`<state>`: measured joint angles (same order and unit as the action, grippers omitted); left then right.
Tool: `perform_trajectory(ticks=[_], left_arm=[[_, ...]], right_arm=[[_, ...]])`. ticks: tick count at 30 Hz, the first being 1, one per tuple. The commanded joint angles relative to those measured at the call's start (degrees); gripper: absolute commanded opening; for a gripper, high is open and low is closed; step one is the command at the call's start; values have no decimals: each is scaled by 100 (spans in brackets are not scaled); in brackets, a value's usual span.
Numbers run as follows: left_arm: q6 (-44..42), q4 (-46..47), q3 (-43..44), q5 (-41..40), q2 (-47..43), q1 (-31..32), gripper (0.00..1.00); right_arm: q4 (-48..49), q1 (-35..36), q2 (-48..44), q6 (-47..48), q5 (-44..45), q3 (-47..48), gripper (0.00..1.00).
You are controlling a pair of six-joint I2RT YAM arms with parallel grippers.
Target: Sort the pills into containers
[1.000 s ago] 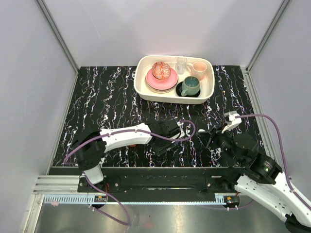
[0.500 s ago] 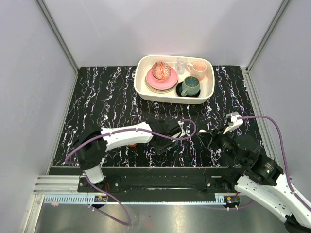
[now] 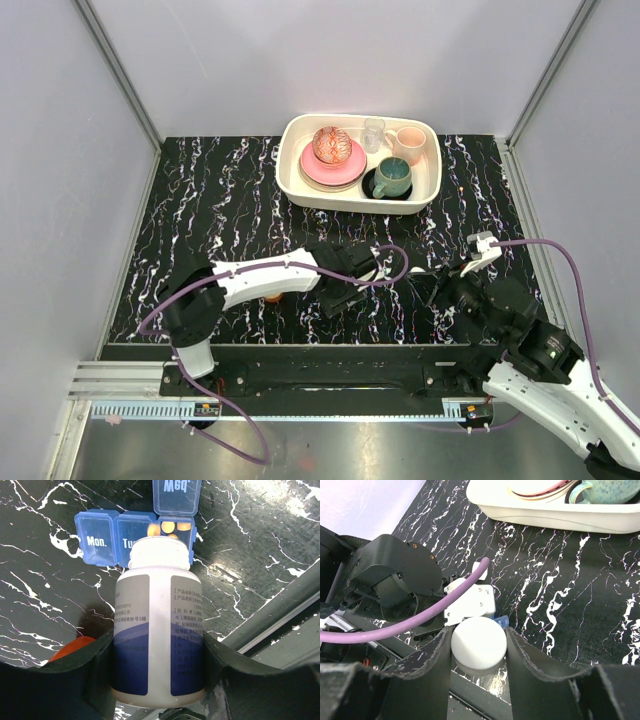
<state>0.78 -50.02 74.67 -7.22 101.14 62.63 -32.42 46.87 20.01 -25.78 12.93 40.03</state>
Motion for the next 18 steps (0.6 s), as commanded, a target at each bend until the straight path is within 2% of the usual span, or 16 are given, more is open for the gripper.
perform_trajectory(ticks=[1,18], left_arm=[[-165,-104,284,54,81,-32,0],[-104,106,21,125,-86,-32,0]], right_arm=[[157,33,-67,-15,166,-4,0],[149,33,-59,-23,192,-4,0]])
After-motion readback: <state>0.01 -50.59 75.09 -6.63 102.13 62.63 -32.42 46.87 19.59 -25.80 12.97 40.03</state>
